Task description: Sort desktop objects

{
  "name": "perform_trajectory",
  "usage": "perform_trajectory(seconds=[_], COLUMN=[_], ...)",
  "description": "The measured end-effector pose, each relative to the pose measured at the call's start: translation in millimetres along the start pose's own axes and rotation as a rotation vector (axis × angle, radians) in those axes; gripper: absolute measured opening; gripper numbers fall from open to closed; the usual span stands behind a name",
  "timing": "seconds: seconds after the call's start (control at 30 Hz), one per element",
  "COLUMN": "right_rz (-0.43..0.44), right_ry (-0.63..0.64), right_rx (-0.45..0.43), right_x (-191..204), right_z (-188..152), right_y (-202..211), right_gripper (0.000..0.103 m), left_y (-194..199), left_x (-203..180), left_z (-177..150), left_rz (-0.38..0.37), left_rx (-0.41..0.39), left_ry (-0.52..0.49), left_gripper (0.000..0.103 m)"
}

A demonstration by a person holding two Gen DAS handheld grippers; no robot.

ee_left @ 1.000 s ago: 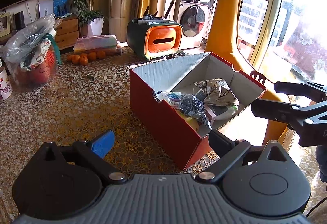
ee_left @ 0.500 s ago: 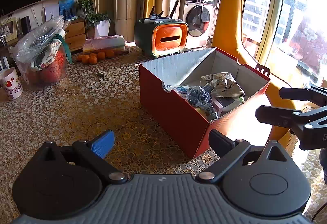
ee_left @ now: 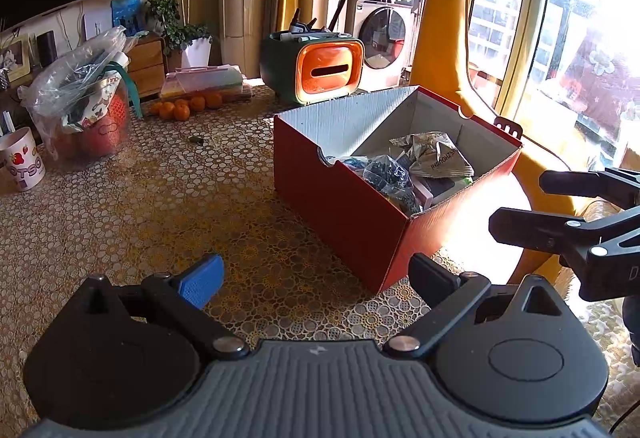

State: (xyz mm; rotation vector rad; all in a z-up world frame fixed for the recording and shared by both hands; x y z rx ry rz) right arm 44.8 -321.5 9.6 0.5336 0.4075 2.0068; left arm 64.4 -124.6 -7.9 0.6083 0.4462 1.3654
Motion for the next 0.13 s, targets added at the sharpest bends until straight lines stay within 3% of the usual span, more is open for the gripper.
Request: perform_trajectory(seconds=[0.13], right_rz=[-0.011], right_ry=[0.002], right_rx=[0.003], right_x=[4.2], right_z=[-0.7], right_y=[-0.1], right_gripper=[0.102], left_y=[1.1], left_x=[3.7], left_z=[-2.5], left_rz=[-0.018], left_rx=[0.007], left_ry=[0.009], left_gripper=[0.099])
Point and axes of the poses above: each gripper's, at about its wrist camera, not at the fingertips, and y roughly against the way its jaws point, x to its left, z to its top, the point moved 3 cm from there along -y, roughly the way its jaws point, and after that the axes turned 10 degrees about z, right-handed, at the moved point
